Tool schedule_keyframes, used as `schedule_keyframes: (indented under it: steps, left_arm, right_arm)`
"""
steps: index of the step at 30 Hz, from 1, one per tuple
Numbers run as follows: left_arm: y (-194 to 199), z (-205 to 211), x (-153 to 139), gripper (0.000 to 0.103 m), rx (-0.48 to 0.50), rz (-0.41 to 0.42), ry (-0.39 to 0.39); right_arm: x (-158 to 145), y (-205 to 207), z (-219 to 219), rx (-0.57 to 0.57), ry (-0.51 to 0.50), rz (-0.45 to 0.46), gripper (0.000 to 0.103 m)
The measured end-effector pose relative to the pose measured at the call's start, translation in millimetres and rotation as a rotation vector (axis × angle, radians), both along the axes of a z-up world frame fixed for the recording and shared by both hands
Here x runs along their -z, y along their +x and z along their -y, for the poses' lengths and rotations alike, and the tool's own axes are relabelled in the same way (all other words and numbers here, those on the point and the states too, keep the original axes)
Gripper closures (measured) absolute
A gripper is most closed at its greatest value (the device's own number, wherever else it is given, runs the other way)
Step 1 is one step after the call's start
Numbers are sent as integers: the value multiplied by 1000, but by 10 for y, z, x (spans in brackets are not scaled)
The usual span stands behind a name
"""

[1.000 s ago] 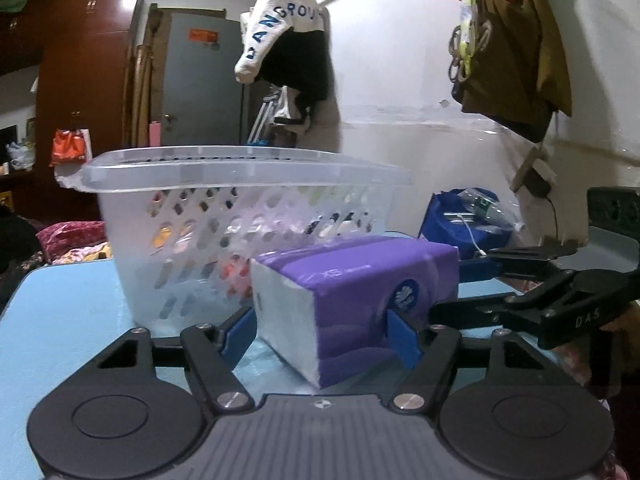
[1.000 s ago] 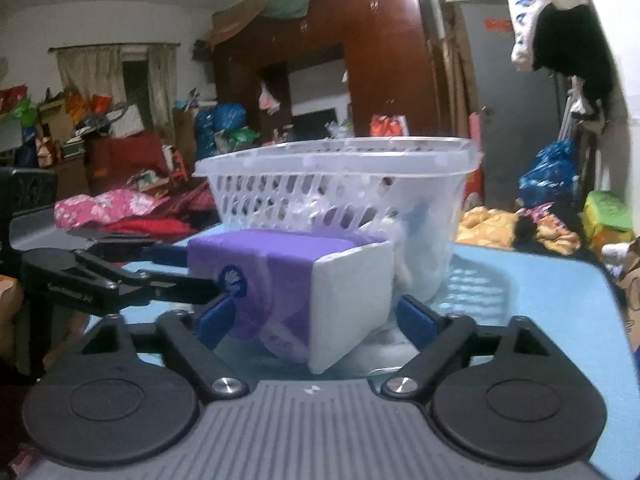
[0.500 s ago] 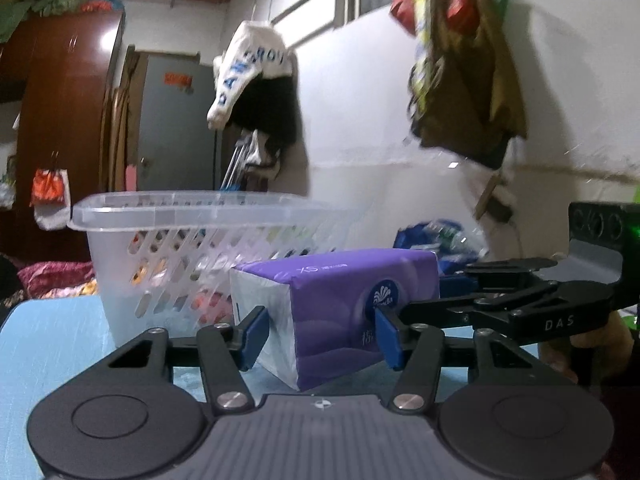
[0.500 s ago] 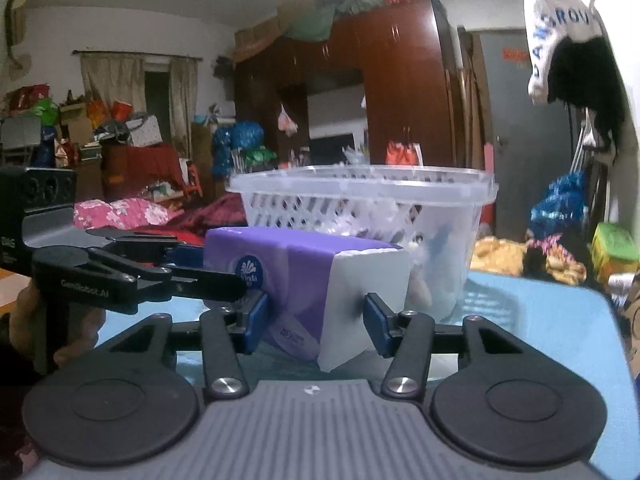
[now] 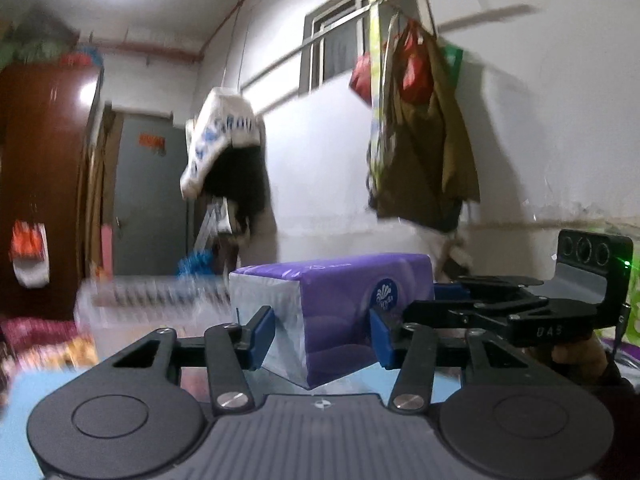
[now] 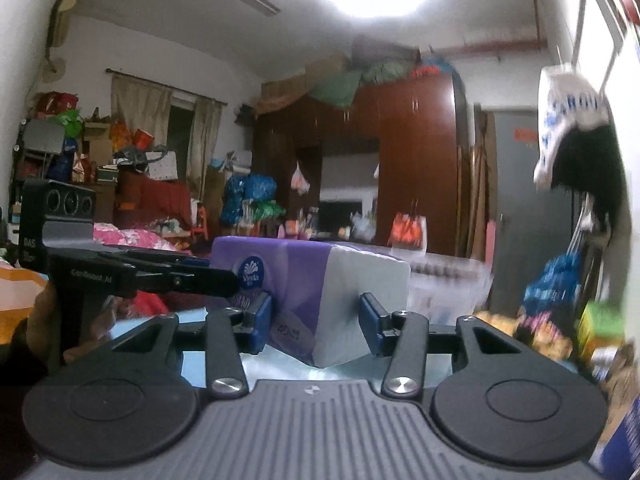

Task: Organize objects
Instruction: 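Lift the tissue pack with both tools and carry it toward the basket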

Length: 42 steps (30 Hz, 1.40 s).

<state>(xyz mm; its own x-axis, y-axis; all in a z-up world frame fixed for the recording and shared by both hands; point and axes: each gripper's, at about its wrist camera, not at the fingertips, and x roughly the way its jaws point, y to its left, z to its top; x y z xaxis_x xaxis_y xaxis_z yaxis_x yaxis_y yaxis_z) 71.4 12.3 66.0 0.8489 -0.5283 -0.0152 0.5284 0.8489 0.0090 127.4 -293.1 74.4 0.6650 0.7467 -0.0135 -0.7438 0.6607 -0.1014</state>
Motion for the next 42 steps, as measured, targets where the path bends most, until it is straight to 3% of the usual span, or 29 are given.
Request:
schedule_keyframes:
  steps: [5,10,14,21,26,34,42]
  left_arm:
    - [92,20,-615,50,-57,78,31]
    - [321,-88,-868,51,-98,73,24]
    - [682,-266,-800,51,-124,-3,-13]
    - [1450,-527,-477,51,-180,-180,-47]
    - [1773,-667,-326,51,-227,-281,-56]
    - [1911,-703,-186,51,-292,-355,-26]
    - [1908,-693,-163,51,-295,-369,-31]
  right_arm:
    - [-549,169,-132,6,7,82,55]
    - [-851,407,-365,8,-3,90,55]
    - [-826,706,-669,26,-55,44,55]
    - [-493,1310,-1085,58,-136,-99,56]
    - [-329,1492,-1317,74,-200,-147,57]
    - [-179,1423,-1417,97,-304,-139,59]
    - [-225,1408,-1360,106,-317,-125,59]
